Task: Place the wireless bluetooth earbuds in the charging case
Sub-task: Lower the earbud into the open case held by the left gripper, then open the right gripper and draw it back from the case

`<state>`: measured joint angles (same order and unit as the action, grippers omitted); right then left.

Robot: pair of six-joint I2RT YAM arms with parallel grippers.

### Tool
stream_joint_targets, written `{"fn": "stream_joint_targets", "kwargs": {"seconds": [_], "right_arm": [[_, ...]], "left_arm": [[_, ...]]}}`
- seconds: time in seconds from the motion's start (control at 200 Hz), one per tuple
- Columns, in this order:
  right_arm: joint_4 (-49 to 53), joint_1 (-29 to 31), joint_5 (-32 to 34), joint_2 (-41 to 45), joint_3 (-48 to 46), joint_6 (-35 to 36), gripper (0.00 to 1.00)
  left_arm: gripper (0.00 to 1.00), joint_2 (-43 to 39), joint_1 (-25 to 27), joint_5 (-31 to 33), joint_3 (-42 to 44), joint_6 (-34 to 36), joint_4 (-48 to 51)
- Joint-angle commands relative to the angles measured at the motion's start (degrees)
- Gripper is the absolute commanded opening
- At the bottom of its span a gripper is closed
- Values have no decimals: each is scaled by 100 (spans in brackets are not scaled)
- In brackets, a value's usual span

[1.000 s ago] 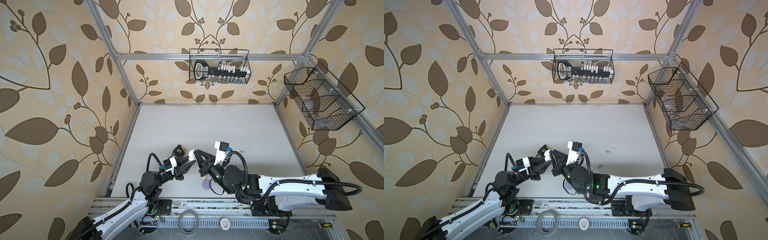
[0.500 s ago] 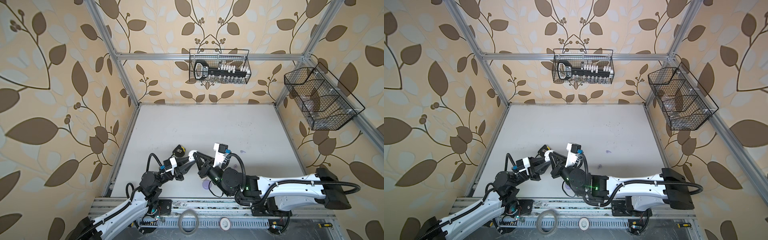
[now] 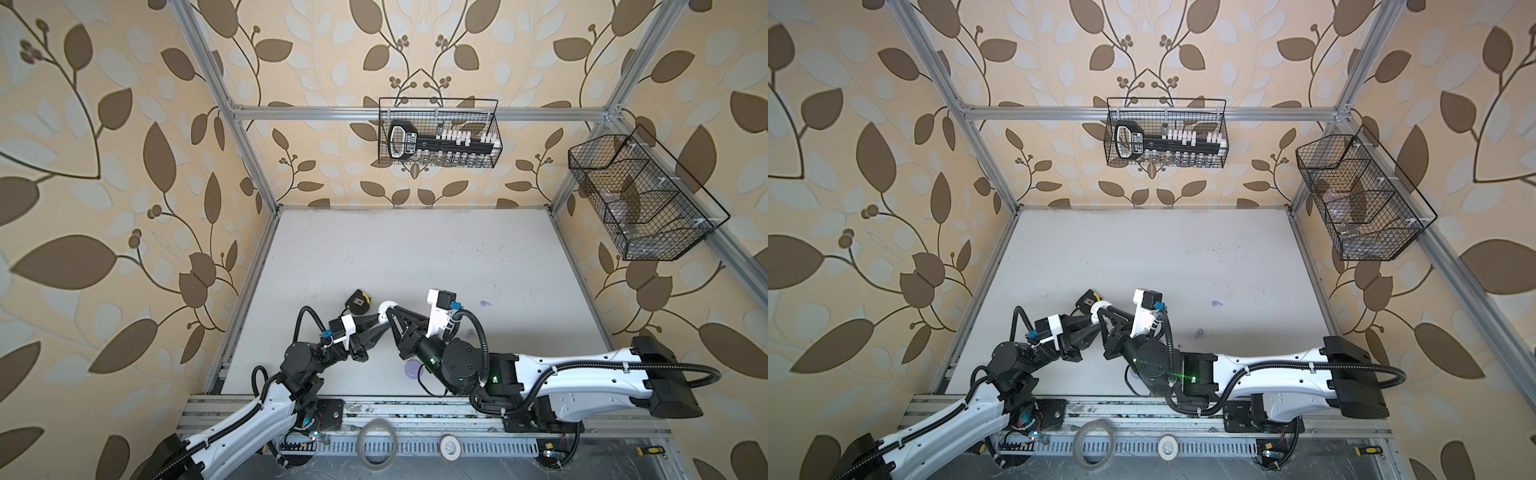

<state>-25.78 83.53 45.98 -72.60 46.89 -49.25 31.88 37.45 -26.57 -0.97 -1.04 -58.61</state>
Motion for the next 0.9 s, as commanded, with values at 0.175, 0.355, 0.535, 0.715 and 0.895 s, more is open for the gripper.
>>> {"fn": "stream_joint_targets", "kwargs": {"seconds": [0.175,0.355,0.535,0.715,0.895], "right_arm": [[432,94,304,476,-69,168,37],[992,94,423,1048,-159,449,39],[2415,-427,-185,1598,220,927,39],[3468,-1890,-2288,1583,444,947,32],[3306,-1756,-2467,1596,294,1497,32]], "left_arm": [[0,-68,23,20,-66,109,-502],[0,-42,25,21,-72,113,-485],[0,11,28,-14,-113,122,-428],[0,129,18,-146,-174,140,-425],[0,174,25,-152,-194,166,-380]]}}
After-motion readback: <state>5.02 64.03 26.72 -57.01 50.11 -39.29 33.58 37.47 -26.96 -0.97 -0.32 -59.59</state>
